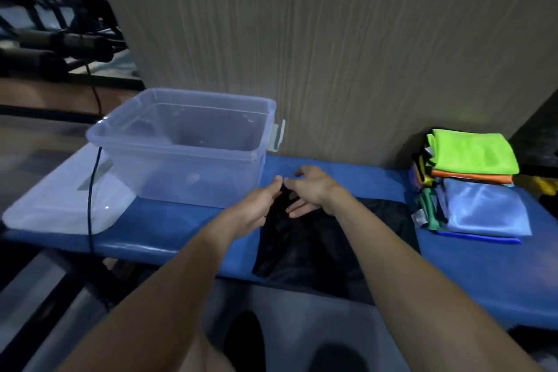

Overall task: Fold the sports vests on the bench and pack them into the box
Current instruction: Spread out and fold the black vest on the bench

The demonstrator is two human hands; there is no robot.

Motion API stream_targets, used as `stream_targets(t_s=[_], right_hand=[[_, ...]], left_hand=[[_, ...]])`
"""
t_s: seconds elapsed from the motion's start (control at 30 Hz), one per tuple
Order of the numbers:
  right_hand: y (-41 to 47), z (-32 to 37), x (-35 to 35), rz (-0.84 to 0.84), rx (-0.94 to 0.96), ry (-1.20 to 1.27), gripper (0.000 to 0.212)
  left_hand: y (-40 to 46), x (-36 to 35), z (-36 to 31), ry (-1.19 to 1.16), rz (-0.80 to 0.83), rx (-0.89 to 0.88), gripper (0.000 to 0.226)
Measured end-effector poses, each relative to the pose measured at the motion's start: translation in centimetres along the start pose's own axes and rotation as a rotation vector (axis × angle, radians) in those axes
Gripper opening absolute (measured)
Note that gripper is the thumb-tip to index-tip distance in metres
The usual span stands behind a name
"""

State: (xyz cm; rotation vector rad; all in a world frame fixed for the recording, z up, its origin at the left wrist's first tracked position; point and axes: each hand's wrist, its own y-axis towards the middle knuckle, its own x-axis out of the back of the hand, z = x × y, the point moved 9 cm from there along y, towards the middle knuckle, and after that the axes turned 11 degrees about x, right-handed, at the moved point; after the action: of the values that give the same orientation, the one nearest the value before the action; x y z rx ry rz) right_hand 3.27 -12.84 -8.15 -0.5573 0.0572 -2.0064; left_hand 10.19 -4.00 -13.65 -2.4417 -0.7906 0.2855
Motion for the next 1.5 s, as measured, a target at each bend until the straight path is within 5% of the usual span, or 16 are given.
stream_targets(t_s=[0.07, 0.13, 0.2, 0.3, 0.4, 0.53, 0.63, 0.8, 1.27, 1.5], right_hand=[[-0.6, -0.6, 1.2, -0.015, 0.027, 0.086, 0.052], [-1.4, -1.1, 4.1, -0.063, 0.114, 0.035, 0.041], [-2.6, -1.3, 7.9, -0.159, 0.282, -0.214, 0.029], [-5.1, -2.4, 12.0, -0.266, 0.477, -0.708, 0.024], [-6.4, -5.1, 14.0, -0.308, 0.448, -0.992, 0.029], [-6.3, -7.4, 14.4, -0.318, 0.415, -0.962, 0.029], [-5.9, -8.1, 14.3, -0.369, 0.403, -0.929, 0.027], [-5.5, -8.8, 13.4, -0.338, 0.383, -1.012, 0.026], [-6.6, -7.2, 12.4, -0.351, 0.567, -1.017, 0.038], [-10.3, -10.8, 7.4, -0.072, 0.672, -1.101, 0.057]], left_hand=[[0.3, 0.1, 0.7, 0.035, 0.042, 0.023, 0.078], [-0.1, -0.5, 0.3, 0.12, 0.057, -0.02, 0.061], [-0.5, -0.5, -0.3, 0.184, 0.002, -0.086, 0.035], [-0.5, -0.5, -0.4, 0.245, -0.08, -0.138, 0.042], [0.3, -0.1, -0.7, 0.398, -0.256, -0.177, 0.038], [0.2, 0.2, -1.7, 0.464, -0.408, -0.214, 0.009], [-0.9, 0.7, -3.0, 0.529, -0.528, -0.252, 0.023], [-1.7, 0.1, -3.9, 0.787, -0.703, -0.241, 0.013], [0.1, -1.6, -3.8, 1.071, -0.695, -0.317, 0.014], [-0.8, -2.5, -3.6, 1.266, -0.703, -0.369, 0.027]])
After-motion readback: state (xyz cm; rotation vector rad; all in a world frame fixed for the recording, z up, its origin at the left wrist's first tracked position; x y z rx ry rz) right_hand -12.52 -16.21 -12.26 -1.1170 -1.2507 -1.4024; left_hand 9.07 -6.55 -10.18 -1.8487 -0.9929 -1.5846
